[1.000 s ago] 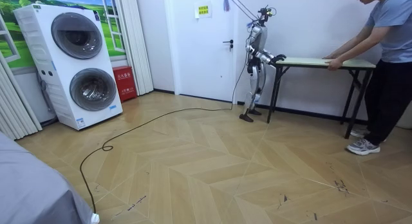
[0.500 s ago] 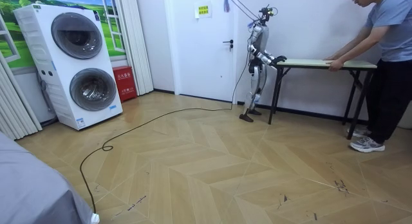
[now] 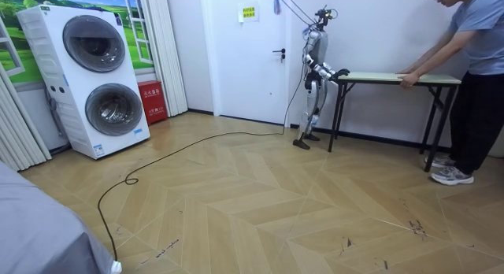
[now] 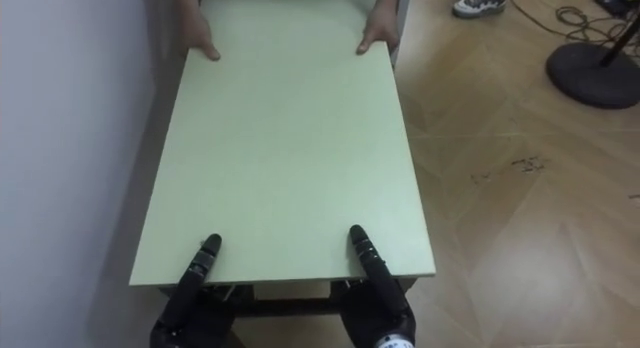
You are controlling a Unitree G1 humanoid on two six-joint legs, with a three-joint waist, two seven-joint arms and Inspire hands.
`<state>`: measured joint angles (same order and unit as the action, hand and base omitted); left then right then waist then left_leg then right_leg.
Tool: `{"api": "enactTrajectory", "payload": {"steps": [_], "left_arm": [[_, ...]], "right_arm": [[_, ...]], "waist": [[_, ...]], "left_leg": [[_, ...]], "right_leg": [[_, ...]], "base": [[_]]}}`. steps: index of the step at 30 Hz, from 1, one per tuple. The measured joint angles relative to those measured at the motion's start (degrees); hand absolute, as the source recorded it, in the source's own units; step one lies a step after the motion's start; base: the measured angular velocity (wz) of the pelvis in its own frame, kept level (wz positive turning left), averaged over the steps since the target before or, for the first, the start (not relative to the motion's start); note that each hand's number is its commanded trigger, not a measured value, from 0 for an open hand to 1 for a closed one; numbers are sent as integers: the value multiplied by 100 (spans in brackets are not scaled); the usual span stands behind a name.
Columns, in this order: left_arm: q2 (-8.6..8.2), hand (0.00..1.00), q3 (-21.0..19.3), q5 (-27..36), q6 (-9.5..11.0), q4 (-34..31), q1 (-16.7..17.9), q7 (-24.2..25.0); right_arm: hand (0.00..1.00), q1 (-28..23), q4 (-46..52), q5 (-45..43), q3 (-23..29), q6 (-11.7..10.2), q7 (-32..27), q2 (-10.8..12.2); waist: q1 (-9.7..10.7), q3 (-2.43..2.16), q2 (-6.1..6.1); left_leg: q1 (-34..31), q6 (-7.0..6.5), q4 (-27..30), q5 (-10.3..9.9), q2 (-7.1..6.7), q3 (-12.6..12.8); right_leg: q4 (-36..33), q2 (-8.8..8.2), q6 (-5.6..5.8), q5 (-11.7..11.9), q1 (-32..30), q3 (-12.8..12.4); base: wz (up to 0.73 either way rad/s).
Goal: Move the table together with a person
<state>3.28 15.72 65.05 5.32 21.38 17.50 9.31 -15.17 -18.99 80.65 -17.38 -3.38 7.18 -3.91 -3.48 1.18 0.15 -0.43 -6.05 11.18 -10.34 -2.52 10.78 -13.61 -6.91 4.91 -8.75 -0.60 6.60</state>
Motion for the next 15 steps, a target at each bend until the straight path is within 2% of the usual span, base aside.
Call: {"api": "enactTrajectory", "payload": {"steps": [1,4,8,13,14,15], "left_arm": [[0,100,-35,-8,-52,53,-42,6],[5,100,-101,-62,-170,258,-171,99],[3,100,-202,-197,-265,405,-238,173],[32,100,-277,-397,-270,814,-413,478],[36,87,-291,-443,-269,855,-426,516],[36,66,-308,-467,-257,905,-443,557]], "right_arm": [[100,55,-76,-21,34,50,0,17],[100,131,-207,-26,76,105,0,27],[100,215,-398,-32,77,110,66,54],[100,270,-564,-46,79,130,128,60],[81,275,-572,-47,80,137,128,61],[30,281,-588,-47,79,150,128,63]], "waist": [[1,-26,2],[1,-51,21],[5,-49,28],[0,-56,43],[0,-57,46],[0,-57,44]], "left_leg": [[5,0,3,0,0,3],[41,0,15,1,3,2],[104,9,-22,0,15,2],[131,27,-47,15,17,0],[134,28,-47,16,17,0],[148,29,-50,17,19,0]], "right_leg": [[0,0,1,1,4,7],[6,-1,1,1,55,33],[9,-1,-1,2,126,147],[122,14,-11,44,186,172],[123,14,-11,44,189,170],[127,18,-11,44,201,166]], "base": [[-4],[0],[0],[-2],[-4],[0]]}}
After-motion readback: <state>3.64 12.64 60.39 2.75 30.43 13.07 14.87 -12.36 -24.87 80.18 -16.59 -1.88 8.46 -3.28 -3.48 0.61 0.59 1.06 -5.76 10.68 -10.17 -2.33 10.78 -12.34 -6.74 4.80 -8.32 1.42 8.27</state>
